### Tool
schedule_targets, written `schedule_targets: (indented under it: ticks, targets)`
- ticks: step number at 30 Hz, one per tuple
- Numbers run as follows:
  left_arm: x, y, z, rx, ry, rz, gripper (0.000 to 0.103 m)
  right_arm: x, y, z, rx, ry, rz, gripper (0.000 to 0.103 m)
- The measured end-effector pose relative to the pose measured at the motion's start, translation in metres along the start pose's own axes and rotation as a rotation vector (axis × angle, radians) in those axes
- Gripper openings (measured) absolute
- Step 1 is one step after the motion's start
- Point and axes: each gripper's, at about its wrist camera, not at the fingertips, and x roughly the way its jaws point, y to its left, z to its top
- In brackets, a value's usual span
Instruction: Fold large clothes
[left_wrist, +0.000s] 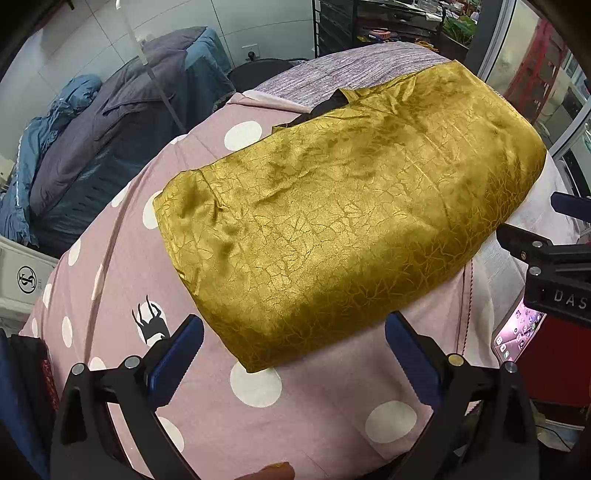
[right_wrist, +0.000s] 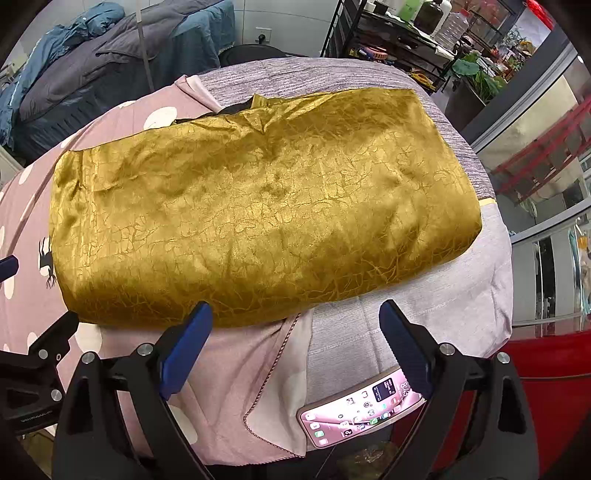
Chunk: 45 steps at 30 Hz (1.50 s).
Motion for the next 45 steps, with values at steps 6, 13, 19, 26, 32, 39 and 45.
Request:
schedule_targets:
  ticks: [6,13,19,26,32,39,45]
  targets:
    - [-0.001,0.0,0.0,-0.008,-0.006,-0.025,0.097,0.0,0.0,0.0,0.0,0.0,0.0,0.09]
    - [-0.024,0.013,-0.003,-0.104,-0.166,-0.008,0.097,0.0,-0.001,-0.002,0.009,0.002,-0.003,0.09]
    - [-0.02,0.006,-0.004,-0.064,-0.127,-0.022,0.097,-0.002,-0.002,-0.001,0.017,-0.004,-0.002,0.09]
    - [-0.003,0.004,-0.007,-0.055,0.001,-0.065,0.097,-0.002,-0.001,-0.001,0.012,-0.003,-0.004,0.09]
    - [-0.006,0.003,-0.006,-0.039,-0.004,-0.044,0.097,-0.002,0.0,-0.002,0.01,-0.003,-0.003,0.09]
    - [-0.005,0.002,-0.006,-0.039,-0.001,-0.039,0.097,0.0,0.003,-0.004,0.004,0.005,0.0,0.09]
    - [-0.004,0.002,-0.007,-0.038,0.003,-0.038,0.097,0.0,0.006,-0.004,-0.005,0.006,0.003,0.09]
